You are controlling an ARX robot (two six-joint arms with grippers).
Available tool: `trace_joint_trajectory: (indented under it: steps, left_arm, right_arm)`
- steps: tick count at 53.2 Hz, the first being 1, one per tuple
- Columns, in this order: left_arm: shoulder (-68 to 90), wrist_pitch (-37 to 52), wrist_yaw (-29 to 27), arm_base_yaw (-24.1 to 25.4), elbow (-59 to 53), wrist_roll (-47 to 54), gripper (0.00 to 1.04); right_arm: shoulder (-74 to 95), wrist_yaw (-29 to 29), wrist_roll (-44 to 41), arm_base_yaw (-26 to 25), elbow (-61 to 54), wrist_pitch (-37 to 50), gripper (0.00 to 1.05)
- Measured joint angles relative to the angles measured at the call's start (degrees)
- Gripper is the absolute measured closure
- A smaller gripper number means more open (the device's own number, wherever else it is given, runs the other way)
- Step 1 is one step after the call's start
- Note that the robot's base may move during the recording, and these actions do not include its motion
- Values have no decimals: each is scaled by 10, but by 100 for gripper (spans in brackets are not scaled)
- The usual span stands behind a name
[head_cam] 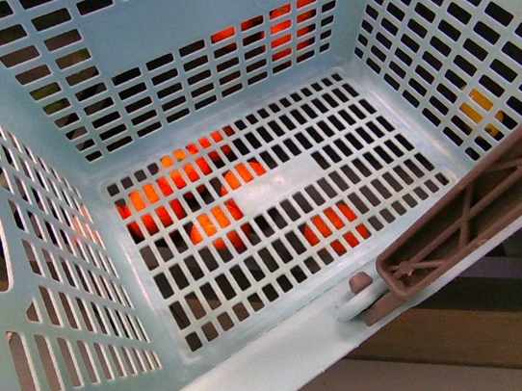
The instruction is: Pick mango and avocado into basket
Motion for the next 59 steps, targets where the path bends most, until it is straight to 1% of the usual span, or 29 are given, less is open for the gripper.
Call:
trace_joint_trajectory:
  steps: [7, 11, 22, 27, 35, 38, 45, 51, 59]
  left_arm:
    - [0, 0, 0, 0, 0, 0, 100]
    - [0, 0, 0, 0, 0, 0, 100]
    - [0, 0, 0, 0, 0, 0, 100]
    - [0, 0, 0, 0, 0, 0, 100]
    - [0, 0, 0, 0, 0, 0, 100]
    - [0, 0, 0, 0, 0, 0, 100]
    - [0, 0, 0, 0, 0, 0, 100]
    - [0, 0, 0, 0, 0, 0, 100]
    - [0, 0, 1, 0, 0, 0, 100]
  right_arm:
    - [-102, -33, 9, -1, -98, 48, 49]
    - [-190, -57, 22, -1, -176, 71, 49]
    - [-349, -84, 44, 14, -297, 81, 49]
    - [-431, -91, 61, 32, -342, 78, 49]
    - [-534, -87, 80, 64, -381, 66, 49]
    - [-575, -83, 92, 80, -393, 60, 49]
    - [-685, -52, 132, 141, -406, 40, 49]
    - [-729, -9, 150, 212, -406, 24, 49]
    - [-727, 24, 159, 308, -406, 21, 49]
